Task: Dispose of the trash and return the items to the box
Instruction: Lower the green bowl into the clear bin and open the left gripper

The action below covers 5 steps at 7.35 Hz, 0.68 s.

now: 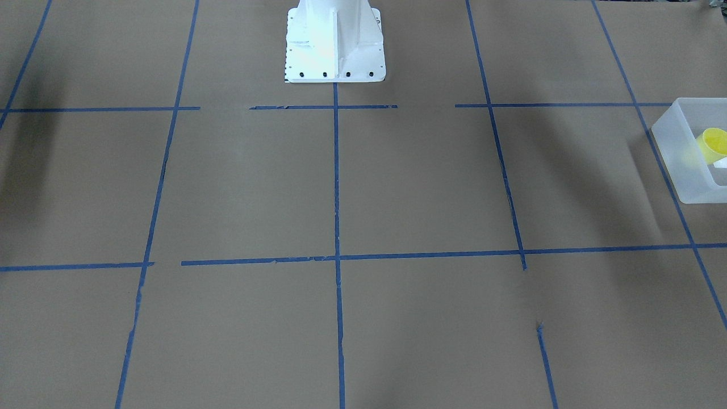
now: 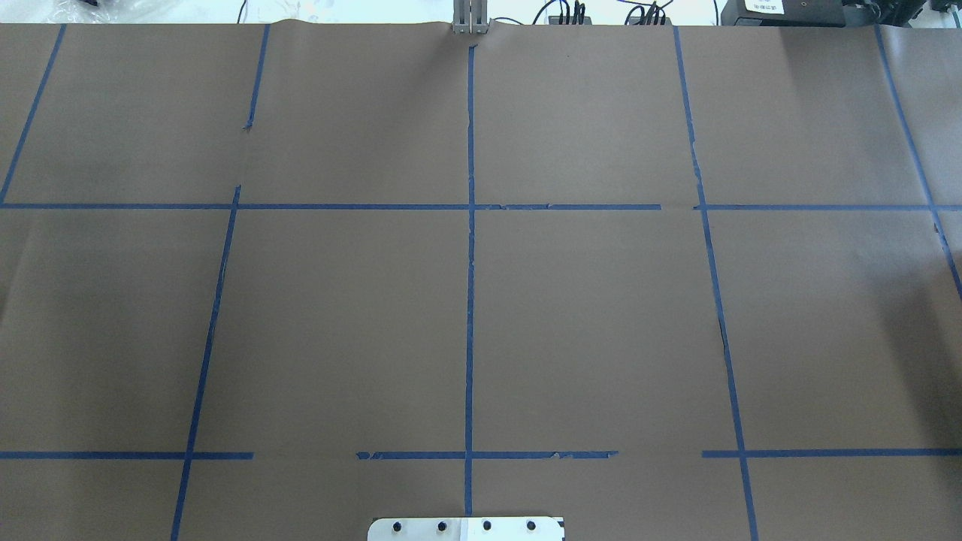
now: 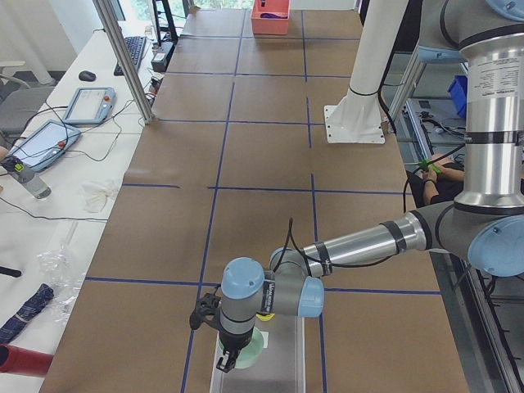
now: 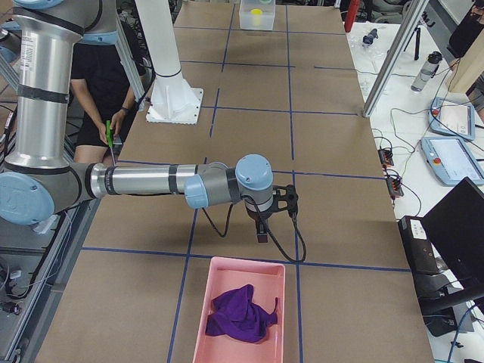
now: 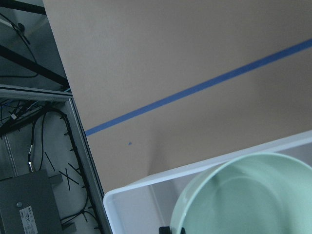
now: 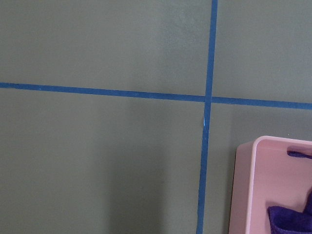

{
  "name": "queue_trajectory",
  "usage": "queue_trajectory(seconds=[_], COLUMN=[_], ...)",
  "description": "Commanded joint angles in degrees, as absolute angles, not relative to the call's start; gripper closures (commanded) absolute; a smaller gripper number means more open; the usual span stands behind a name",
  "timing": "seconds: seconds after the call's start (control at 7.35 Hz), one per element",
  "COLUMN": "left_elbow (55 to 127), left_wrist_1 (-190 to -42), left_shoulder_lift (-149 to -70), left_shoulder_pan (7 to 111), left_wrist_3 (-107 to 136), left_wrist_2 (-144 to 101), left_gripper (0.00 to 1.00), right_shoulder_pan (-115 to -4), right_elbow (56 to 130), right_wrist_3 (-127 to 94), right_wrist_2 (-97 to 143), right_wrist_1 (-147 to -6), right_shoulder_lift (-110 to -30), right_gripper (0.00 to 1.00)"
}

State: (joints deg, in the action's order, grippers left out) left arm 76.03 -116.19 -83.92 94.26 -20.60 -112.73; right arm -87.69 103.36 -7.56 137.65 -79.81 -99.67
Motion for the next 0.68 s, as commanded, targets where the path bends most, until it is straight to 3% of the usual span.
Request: queue_trajectory(seconds=[0.0, 0.14, 0.27, 0.54], left_elbow=[75.24, 75.67, 76.20, 77.34], left_wrist_1=[-117.86, -117.25, -116.99, -113.93], left_shoulder_lift=[-82.53, -82.79, -82.97, -83.67], left_shoulder_pan=[94.31, 94.22, 94.22, 94.22], left_wrist_3=[-19.96, -20.13, -20.04, -20.13], left_wrist_2=[-111.18, -111.44, -111.53, -114.50], left_gripper=[1.00, 0.37, 0.00, 0.00], right_shoulder_pan=[-87.63, -87.63, -87.63, -87.63], right_elbow=[103.36, 103.36, 103.36, 103.36], right_wrist_3=[-7.56, -7.56, -7.56, -7.56], right_wrist_2=[137.64, 137.64, 137.64, 137.64], right_wrist_1=[-79.80, -79.80, -79.80, -79.80], right_shoulder_lift=[-99.67, -99.67, -99.67, -99.67], right_gripper=[0.00, 0.00, 0.00, 0.00])
